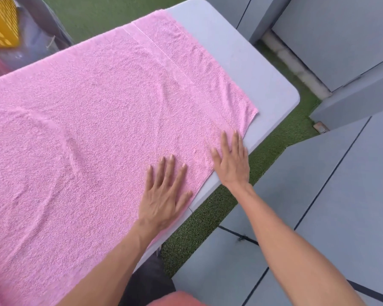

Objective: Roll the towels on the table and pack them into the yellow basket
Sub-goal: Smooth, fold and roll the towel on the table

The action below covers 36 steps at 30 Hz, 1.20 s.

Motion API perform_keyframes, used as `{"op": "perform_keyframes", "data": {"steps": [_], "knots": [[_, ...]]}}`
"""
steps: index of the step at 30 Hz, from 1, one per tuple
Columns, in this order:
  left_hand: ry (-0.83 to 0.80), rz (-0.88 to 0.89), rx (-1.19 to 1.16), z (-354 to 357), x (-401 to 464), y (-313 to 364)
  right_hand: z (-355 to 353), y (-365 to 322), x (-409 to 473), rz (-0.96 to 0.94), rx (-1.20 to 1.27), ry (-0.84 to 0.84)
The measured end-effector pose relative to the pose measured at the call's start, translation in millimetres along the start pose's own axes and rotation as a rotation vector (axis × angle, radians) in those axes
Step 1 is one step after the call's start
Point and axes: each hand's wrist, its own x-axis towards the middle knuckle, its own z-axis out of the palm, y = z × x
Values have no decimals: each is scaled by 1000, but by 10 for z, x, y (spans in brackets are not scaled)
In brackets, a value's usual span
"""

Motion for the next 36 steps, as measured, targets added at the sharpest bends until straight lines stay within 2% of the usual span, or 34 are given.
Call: {"op": "perform_keyframes", "data": {"steps": [4, 6, 9, 13, 21, 30, 33, 36], "knots": [[-3, 16, -14, 8, -7, 40, -81, 28, -5, 32, -28, -54], [20, 22, -45, -7, 60, -14, -152, -14, 177, 50, 7, -18], [68, -60, -70, -77, 333, -166, -203, -140, 609, 4, 88, 22], [33, -98, -47, -62, 553, -174, -50, -220, 901, -66, 82, -15], [12, -68, -42, -31, 391, 197, 28, 54, 567, -23, 59, 24], [-16, 48, -99, 28, 259, 436, 16, 327, 135, 36, 38, 47], [3, 93, -79, 23, 280, 276, -10, 290, 171, 76, 43, 20], [42, -24, -51, -43, 229, -67, -11, 119, 261, 94, 95, 48]]}}
